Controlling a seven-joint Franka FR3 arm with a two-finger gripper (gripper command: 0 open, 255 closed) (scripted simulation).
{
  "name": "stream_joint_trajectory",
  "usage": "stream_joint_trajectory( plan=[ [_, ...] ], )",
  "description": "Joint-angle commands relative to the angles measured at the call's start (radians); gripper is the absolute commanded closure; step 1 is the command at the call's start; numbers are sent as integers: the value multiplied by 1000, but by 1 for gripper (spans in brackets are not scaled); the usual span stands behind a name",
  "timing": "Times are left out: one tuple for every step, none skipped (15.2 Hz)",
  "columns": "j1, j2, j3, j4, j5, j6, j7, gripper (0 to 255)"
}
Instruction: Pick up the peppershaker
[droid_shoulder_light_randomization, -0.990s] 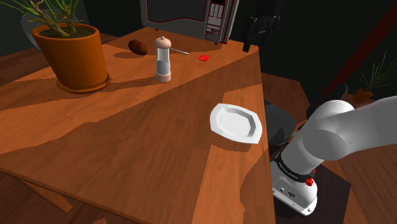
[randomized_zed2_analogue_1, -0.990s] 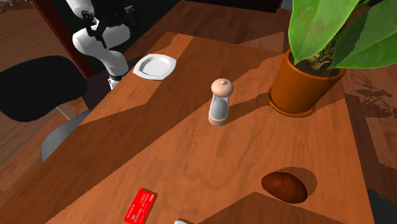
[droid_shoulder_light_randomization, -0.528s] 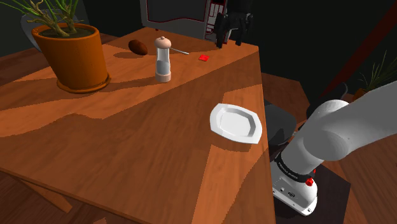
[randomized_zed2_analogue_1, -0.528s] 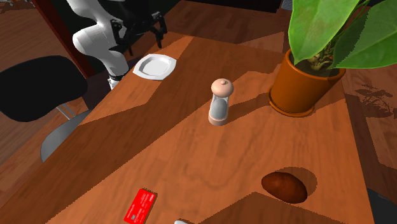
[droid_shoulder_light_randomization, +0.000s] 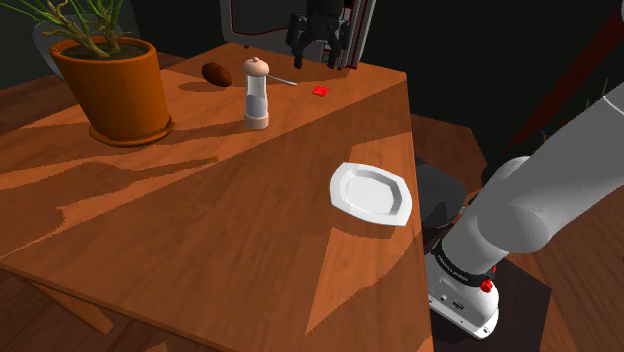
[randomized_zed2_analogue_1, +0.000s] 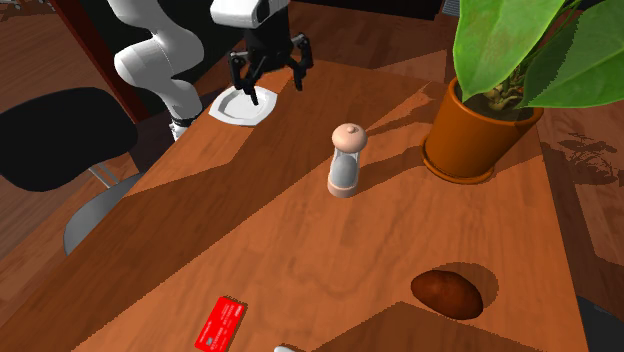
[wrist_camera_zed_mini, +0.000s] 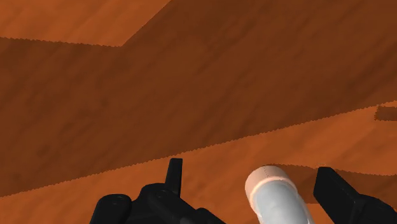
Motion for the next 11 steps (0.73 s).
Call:
stream_joint_trajectory(
  plan=[
    [3,71,6,73,8,3,22,0],
    [5,108,11,112,11,4,35,0],
    [8,146,14,153,14,3,48,0],
    [11,185,18,195,17,1,61,0],
    [14,224,21,240,19,-2,73,0],
    [18,264,24,287,20,-6,86,0],
    [21,305,27,337,21,-12,98,0],
    [25,347,30,389,22,-20,111,0],
    [30,390,32,445,23,-30,123,0],
    [35,435,34,504,23,-41,136,0],
    [37,458,34,535,23,-48,142,0]
  ],
)
